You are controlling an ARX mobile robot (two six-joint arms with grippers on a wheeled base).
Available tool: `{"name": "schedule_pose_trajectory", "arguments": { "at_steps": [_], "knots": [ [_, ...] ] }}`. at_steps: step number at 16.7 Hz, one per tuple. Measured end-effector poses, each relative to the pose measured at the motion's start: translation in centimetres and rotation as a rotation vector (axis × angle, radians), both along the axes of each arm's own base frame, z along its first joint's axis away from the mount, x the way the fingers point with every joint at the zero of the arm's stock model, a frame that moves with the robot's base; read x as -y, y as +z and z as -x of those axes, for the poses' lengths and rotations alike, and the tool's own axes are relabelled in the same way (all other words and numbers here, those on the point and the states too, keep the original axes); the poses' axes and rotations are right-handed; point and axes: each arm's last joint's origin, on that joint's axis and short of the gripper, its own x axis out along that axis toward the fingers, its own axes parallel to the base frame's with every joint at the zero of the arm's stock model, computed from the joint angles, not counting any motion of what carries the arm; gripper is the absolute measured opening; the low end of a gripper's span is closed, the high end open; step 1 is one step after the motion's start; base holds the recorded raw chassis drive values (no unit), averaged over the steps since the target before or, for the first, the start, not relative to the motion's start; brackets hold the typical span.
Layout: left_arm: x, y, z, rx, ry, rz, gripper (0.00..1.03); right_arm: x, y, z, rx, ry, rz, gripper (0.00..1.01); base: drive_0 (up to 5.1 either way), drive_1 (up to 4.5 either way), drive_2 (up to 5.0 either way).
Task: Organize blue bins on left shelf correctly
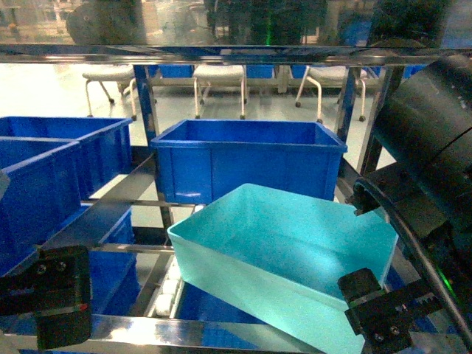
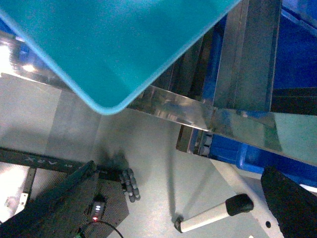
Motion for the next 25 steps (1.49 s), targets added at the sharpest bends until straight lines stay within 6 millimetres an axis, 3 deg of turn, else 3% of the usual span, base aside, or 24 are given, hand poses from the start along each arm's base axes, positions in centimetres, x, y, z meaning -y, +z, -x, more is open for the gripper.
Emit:
{"name": "schedule_pose_trajectory", "arguments": {
  "at_steps": [4,9,10,11,12,13,14,15,17,18,20,25],
  "knots": [
    [0.0,2.0,1.6,0.031,0.027,0.037,0.98,0.6,0.4,2.7,-0.025,-0.010,-0.046,0.98,0.0,0.00,0.0],
    [0.1,2.0,1.5,0.052,0.041,0.059,0.98,0.4,0.4,2.8,-0.027,-0.002,-0.051,0.98,0.0,0.00,0.0],
    [-0.2,1.0,1.2,0.294,0.003,0.048,0.86,0.3,-0.8,2.2,0.188,0.004,-0.087,0.93,0.0,0.00,0.0],
    [-1.4,-0.3,2.9,0.425,-0.053,-0.010,0.73,1.5,-2.8,3.1,0.425,-0.014,-0.142,0.80,0.0,0.00,0.0],
    [-2.3,0.1,4.1,0.558,-0.066,-0.048,0.63,3.8,-4.2,5.4,0.530,-0.042,-0.174,0.69,0.0,0.00,0.0],
    [-3.0,2.4,4.3,0.759,-0.053,-0.064,0.50,5.6,-3.1,7.3,0.725,-0.067,-0.248,0.56,0.0,0.00,0.0],
    [-3.3,3.6,4.6,0.818,-0.080,-0.081,0.35,6.4,0.8,7.5,1.031,-0.061,-0.372,0.41,0.0,0.00,0.0],
    [-3.6,3.2,5.3,0.795,-0.100,-0.093,0.24,7.1,2.7,8.1,1.160,-0.052,-0.417,0.30,0.0,0.00,0.0],
    [-4.5,2.5,6.4,0.756,-0.091,-0.114,0.02,8.6,1.4,10.1,1.070,-0.063,-0.386,0.06,0.0,0.00,0.0],
    [-4.7,2.9,6.7,0.778,-0.091,-0.113,0.02,9.1,1.4,10.7,1.033,-0.057,-0.379,0.02,0.0,0.00,0.0],
    [-5.1,3.1,7.4,0.780,-0.098,-0.110,0.02,10.0,3.6,11.9,1.134,-0.055,-0.398,0.02,0.0,0.00,0.0],
    [-6.1,3.6,8.3,0.800,-0.092,-0.112,0.02,10.8,2.9,13.6,1.094,-0.053,-0.394,0.02,0.0,0.00,0.0]
  ]
}}
